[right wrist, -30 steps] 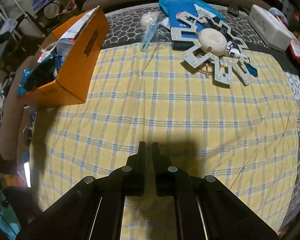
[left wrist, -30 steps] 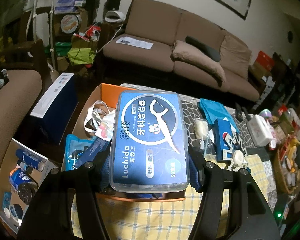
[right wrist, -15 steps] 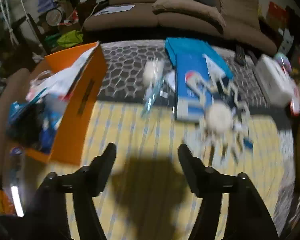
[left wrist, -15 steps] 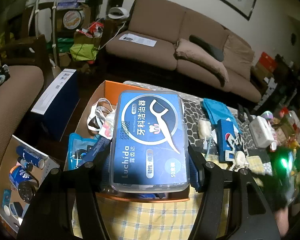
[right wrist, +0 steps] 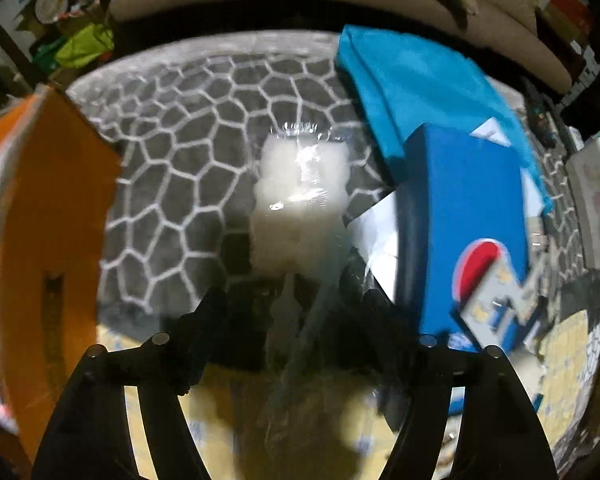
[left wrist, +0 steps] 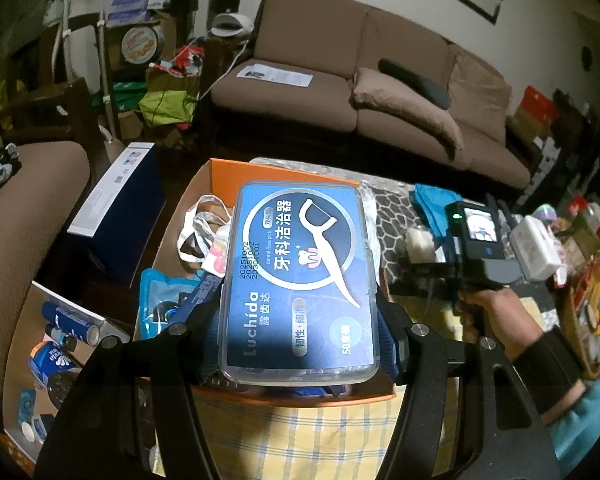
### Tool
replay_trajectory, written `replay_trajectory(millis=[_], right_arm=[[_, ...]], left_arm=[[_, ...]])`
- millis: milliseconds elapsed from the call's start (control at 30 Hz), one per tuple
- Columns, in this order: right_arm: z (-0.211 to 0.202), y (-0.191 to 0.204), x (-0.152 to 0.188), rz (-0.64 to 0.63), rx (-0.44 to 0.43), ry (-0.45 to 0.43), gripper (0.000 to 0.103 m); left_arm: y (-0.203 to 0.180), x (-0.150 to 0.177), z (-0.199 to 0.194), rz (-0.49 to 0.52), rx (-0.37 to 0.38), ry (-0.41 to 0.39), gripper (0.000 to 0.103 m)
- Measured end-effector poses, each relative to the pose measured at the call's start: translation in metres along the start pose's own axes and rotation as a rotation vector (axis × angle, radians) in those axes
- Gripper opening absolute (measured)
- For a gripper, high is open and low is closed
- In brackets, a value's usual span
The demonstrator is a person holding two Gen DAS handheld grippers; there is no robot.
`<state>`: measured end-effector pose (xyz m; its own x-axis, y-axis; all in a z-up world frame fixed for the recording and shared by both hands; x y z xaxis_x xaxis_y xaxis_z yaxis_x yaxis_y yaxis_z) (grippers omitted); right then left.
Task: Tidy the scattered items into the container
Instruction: 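Lift the clear cotton bag with the right tool while the left tool holds the floss box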
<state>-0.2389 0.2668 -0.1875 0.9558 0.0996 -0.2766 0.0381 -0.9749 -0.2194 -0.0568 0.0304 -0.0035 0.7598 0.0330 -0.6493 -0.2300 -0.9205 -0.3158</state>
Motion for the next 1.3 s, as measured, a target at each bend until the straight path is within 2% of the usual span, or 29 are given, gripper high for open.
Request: replay_trajectory(millis=[33, 67, 100, 167, 300, 400, 567, 700, 833, 900, 967, 1067, 1200, 1300], right_arm=[[0.0, -0.002, 0.002, 0.019, -0.012, -0.022, 0.052], [-0.003, -0.008, 0.004, 0.047, -0.019, -0.043, 0.03], [-0.005, -0.013, 0.007, 0.065, -0.038, -0.046, 0.028], [-0.015, -0.023, 0.015, 0.094, -0.097, -0.07, 0.018], [-0.055, -0.049, 0.041, 0.142, -0.228, -0.147, 0.016], [-0.09, -0.073, 0.069, 0.203, -0.373, -0.181, 0.016], [-0.145, -0.092, 0.112, 0.248, -0.499, -0.219, 0.016], [-0.179, -0.1, 0.147, 0.269, -0.543, -0.233, 0.016], [-0.201, -0.096, 0.16, 0.266, -0.552, -0.234, 0.016], [-0.211, -0.089, 0.164, 0.255, -0.556, -0.241, 0.016], [-0.224, -0.077, 0.162, 0.221, -0.548, -0.263, 0.017], [-0.24, -0.054, 0.153, 0.177, -0.568, -0.282, 0.017], [-0.253, -0.029, 0.135, 0.147, -0.559, -0.31, 0.017], [-0.26, -0.005, 0.122, 0.118, -0.572, -0.315, 0.017]], left_arm=[[0.0, 0.0, 0.0, 0.003, -0.001, 0.001, 0.059], [0.0, 0.0, 0.001, 0.003, -0.002, 0.001, 0.059], [0.001, 0.0, 0.001, 0.003, -0.005, -0.001, 0.059], [0.002, 0.0, 0.001, -0.002, -0.008, -0.001, 0.059], [0.002, 0.0, 0.002, -0.007, -0.01, 0.002, 0.059], [0.002, 0.0, 0.0, -0.01, -0.006, -0.001, 0.059], [0.003, -0.001, -0.002, -0.014, -0.001, -0.006, 0.059], [0.006, -0.004, -0.004, -0.022, 0.002, -0.009, 0.059], [0.015, -0.009, -0.006, -0.03, 0.01, -0.009, 0.059], [0.025, -0.014, -0.009, -0.045, 0.064, -0.006, 0.059], [0.034, -0.018, -0.016, -0.054, 0.077, -0.03, 0.059], [0.043, -0.022, -0.022, -0.049, 0.029, -0.055, 0.059], [0.055, -0.027, -0.027, -0.064, 0.012, -0.067, 0.059], [0.06, -0.03, -0.03, -0.044, -0.032, -0.085, 0.059]])
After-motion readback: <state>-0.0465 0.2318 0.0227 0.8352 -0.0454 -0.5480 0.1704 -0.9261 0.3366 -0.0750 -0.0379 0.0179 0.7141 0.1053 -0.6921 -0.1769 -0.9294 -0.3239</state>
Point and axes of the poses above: each gripper's, at about its wrist camera, not at the fingertips, and z roughly the way its jaws point, y to its left, x to its underside, the point moved 1 cm from there along z, roughly the way its jaws point, and after that the axes turned 11 degrees about x, right-handed, at the moved point
